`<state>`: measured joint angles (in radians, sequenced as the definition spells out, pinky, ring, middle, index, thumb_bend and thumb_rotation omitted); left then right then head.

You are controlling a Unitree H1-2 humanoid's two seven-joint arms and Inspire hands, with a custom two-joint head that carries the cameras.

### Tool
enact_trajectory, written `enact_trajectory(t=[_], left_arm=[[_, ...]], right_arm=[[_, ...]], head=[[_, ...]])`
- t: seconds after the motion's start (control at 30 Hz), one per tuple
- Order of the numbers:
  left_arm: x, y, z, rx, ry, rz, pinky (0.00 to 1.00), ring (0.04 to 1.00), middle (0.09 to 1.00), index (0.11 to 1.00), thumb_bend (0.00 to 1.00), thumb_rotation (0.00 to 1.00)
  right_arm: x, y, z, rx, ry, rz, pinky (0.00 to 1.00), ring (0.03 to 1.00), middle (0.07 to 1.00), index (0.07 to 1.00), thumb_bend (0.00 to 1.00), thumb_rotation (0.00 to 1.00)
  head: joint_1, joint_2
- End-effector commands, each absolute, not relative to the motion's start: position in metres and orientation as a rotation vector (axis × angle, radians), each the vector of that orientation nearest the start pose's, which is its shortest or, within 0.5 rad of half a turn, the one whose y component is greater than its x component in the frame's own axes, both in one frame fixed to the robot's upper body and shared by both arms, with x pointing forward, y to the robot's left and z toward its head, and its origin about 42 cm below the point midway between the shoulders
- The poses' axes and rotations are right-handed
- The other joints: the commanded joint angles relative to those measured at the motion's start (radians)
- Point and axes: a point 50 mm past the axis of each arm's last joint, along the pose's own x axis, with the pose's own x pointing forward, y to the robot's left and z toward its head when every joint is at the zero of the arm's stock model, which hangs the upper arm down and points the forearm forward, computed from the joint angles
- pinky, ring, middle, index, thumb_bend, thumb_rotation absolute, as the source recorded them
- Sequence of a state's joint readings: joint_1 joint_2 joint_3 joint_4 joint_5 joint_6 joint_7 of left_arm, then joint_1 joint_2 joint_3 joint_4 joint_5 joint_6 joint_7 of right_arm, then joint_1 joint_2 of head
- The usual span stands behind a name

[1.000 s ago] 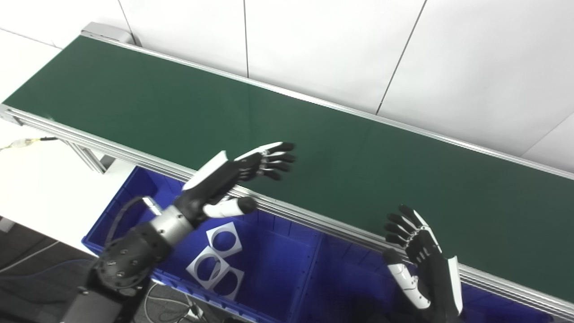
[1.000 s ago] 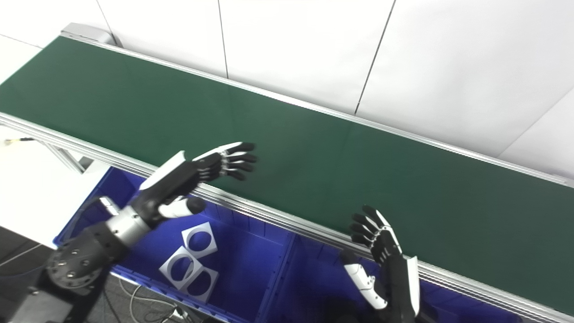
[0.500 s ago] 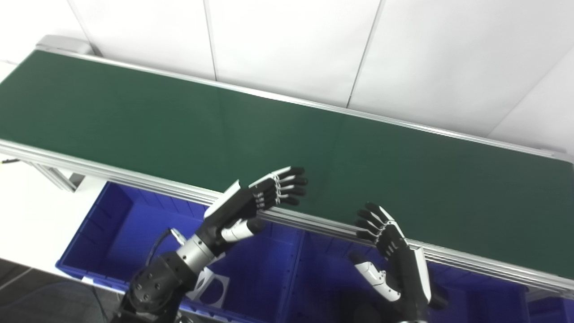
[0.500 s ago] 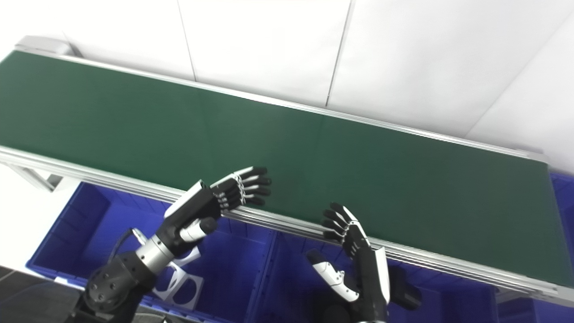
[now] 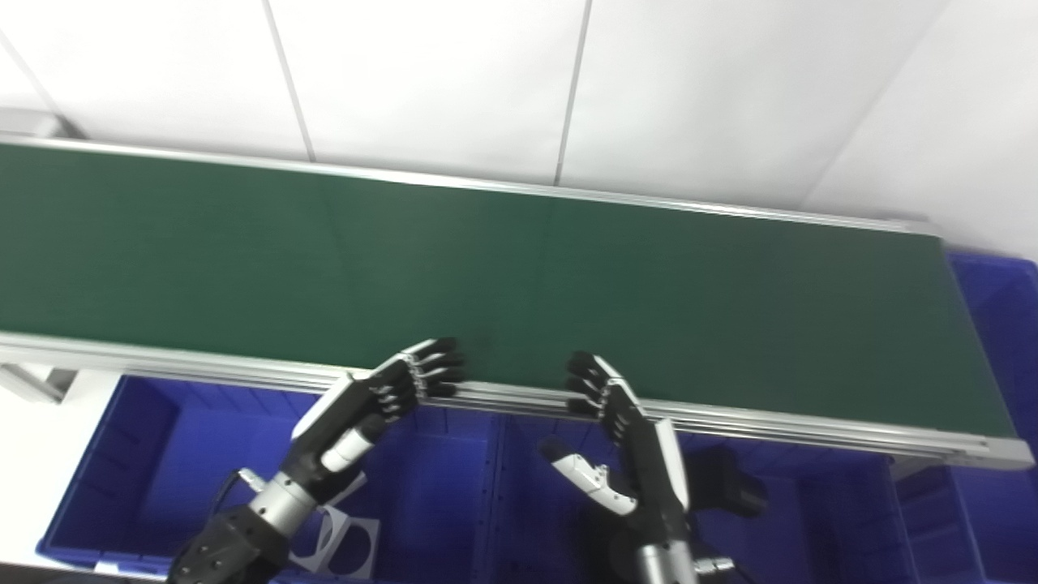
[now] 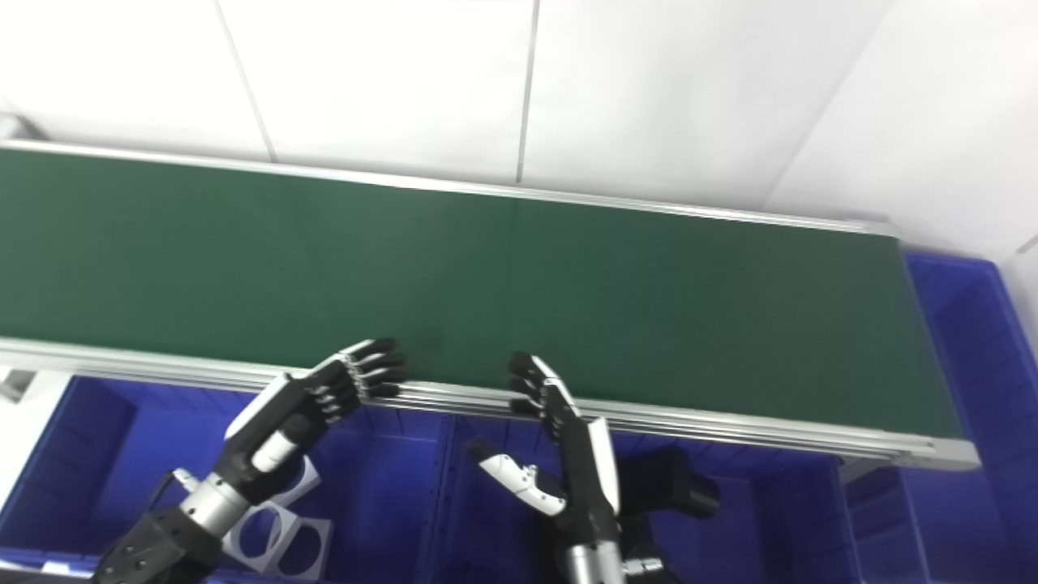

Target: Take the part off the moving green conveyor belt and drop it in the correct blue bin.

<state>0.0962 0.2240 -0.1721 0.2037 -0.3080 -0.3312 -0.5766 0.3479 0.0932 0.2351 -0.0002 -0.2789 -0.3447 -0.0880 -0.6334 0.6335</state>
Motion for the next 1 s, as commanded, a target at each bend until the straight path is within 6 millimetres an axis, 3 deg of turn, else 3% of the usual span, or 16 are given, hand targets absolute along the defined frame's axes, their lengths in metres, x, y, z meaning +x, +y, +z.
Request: enact_trajectory(t=[0.0,0.23,0.5,0.77,0.97], left_arm=[[0.237,0.239,0.049,-0.092,-0.096,-0.66,0.85,0.844,0.876,0.904,0.79,0.79],[0.242,0.255,0.042,-0.117,-0.064,-0.64,0.83,0.835,0.872,0.903,0.79,0.78],[0.242,0.26,0.038,-0.105,-0.065,-0.635,0.81,0.825,0.859,0.888,0.83,0.75],[0.233,0.25,0.046,-0.112,-0.094,-0.626,0.79,0.814,0.847,0.876,0.86,0.72],[0.219,0.238,0.069,-0.067,-0.107,-0.555,0.78,0.802,0.837,0.864,0.87,0.69]], right_arm=[[0.172,-0.115,0.066,-0.077,-0.143,0.096,0.74,0.819,0.854,0.873,0.75,0.57],[0.183,-0.103,0.063,-0.077,-0.15,0.098,0.75,0.817,0.849,0.872,0.75,0.57],[0.18,-0.107,0.065,-0.068,-0.163,0.092,0.75,0.817,0.848,0.871,0.74,0.57],[0.168,-0.123,0.073,-0.058,-0.161,0.075,0.74,0.807,0.84,0.866,0.75,0.59],[0.157,-0.142,0.084,-0.062,-0.169,0.073,0.72,0.789,0.832,0.865,0.72,0.6]], head=[[-0.024,0.001],[-0.037,0.02],[0.038,0.034],[0.194,0.065],[0.317,0.108]])
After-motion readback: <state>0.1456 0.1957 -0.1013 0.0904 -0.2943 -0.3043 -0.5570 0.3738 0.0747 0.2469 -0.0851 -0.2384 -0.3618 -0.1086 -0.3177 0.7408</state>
